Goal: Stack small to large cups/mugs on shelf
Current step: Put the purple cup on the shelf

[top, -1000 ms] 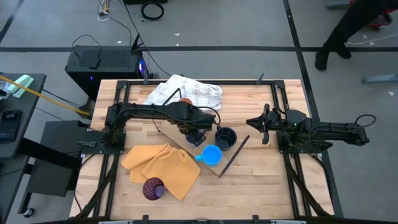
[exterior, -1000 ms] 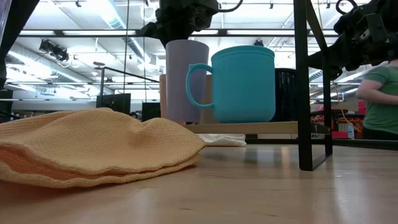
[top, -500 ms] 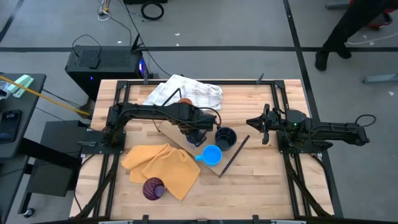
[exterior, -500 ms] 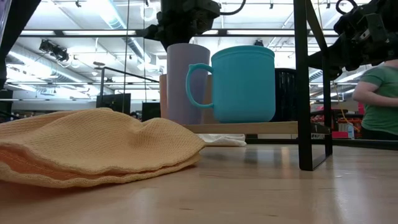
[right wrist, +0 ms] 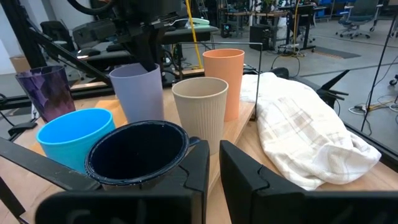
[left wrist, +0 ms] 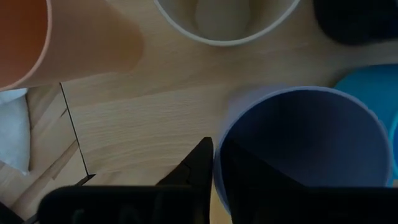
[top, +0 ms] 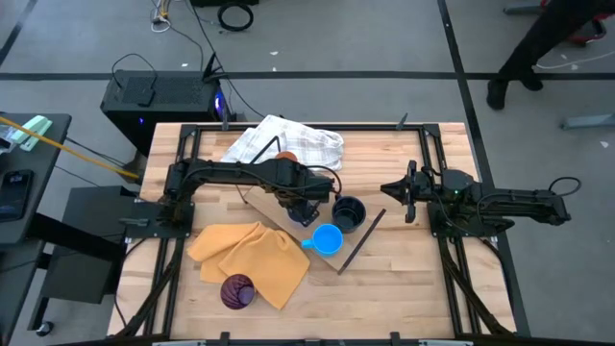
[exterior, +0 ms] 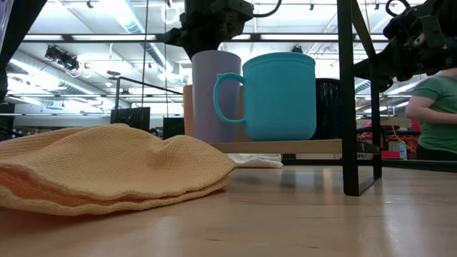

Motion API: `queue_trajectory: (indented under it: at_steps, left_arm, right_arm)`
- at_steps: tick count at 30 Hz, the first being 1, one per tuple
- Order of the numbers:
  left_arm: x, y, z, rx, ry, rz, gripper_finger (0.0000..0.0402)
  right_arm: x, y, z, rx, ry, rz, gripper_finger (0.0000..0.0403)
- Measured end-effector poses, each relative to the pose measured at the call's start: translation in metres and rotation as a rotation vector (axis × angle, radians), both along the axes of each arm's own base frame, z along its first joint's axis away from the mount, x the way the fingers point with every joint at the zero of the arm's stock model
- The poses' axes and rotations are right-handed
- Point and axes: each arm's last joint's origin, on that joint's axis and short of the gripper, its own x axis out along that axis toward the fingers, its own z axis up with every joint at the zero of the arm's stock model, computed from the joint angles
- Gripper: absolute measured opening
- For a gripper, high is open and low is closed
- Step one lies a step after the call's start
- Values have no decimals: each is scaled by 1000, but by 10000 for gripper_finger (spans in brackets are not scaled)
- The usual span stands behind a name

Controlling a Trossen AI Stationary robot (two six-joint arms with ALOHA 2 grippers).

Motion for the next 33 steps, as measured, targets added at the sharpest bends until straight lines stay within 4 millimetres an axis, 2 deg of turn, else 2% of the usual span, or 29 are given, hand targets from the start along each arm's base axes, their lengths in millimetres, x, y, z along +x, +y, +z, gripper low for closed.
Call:
queue_trajectory:
  at_steps: [7,20,33]
  left_arm:
    - [0,0,0,-12,0,-3,39]
    - [-1,0,0,-11,14,-4,101]
    - [-2,0,4,-16,-3,-30,144]
  right_arm:
    - [0,0,0,0,0,0,45]
    - [0,0,0,0,0,0,45]
    - [0,0,0,0,0,0,45]
